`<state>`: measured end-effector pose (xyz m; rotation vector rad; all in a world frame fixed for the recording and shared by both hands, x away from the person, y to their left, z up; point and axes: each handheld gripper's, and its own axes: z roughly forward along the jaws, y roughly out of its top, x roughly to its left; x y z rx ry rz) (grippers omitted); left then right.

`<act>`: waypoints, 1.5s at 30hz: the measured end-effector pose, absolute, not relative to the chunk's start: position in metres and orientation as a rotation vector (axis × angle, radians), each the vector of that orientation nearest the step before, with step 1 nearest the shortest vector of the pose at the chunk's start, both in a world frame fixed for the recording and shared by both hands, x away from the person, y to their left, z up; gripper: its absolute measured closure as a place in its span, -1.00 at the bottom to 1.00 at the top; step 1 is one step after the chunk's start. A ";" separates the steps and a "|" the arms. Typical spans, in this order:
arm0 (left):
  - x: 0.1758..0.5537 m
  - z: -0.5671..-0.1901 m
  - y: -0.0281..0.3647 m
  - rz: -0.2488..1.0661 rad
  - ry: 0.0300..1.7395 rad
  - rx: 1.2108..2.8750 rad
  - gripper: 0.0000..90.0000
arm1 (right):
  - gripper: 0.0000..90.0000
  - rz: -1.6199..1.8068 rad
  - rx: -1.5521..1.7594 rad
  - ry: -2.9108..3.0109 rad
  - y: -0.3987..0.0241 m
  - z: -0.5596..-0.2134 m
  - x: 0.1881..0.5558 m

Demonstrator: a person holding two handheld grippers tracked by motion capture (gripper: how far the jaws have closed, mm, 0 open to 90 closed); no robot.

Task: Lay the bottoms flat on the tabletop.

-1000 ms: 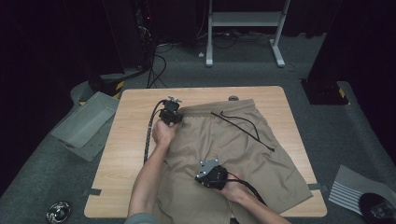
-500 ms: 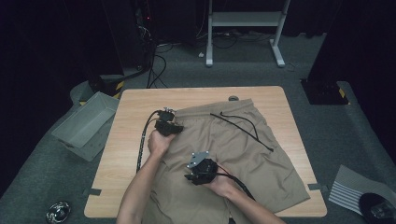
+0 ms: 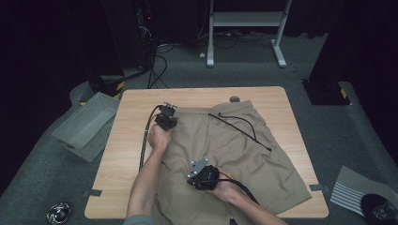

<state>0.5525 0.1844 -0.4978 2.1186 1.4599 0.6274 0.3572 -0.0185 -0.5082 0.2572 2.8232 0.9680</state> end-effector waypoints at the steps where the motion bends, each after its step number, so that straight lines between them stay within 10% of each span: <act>1: 0.548 -0.495 0.187 0.624 1.445 2.105 0.42 | 0.51 0.996 0.283 2.802 -0.022 -0.506 0.358; 4: 0.529 -0.487 0.191 0.579 1.381 2.113 0.02 | 0.35 1.081 0.390 2.713 -0.046 -0.494 0.365; 9: 0.507 -0.495 0.189 0.538 1.347 2.145 -0.06 | 0.25 1.087 0.609 2.568 -0.091 -0.480 0.388; 18: 0.511 -0.508 0.183 0.674 1.343 2.205 0.87 | 0.58 0.854 0.963 2.453 -0.170 -0.500 0.430; 25: 0.517 -0.507 0.187 0.733 1.393 2.240 0.96 | 0.89 0.843 0.918 2.510 -0.200 -0.509 0.403; 32: 0.507 -0.502 0.182 0.683 1.321 2.139 0.14 | 0.27 0.908 1.018 2.300 -0.223 -0.486 0.410; 37: 0.508 -0.508 0.167 0.668 1.257 2.193 0.03 | 0.18 0.801 1.227 2.213 -0.243 -0.492 0.448; 41: 0.511 -0.512 0.171 0.601 1.315 2.136 0.02 | 0.31 0.722 1.274 2.240 -0.251 -0.506 0.465; 45: 0.511 -0.512 0.176 0.589 1.353 2.110 0.00 | 0.94 0.772 1.242 2.301 -0.257 -0.509 0.462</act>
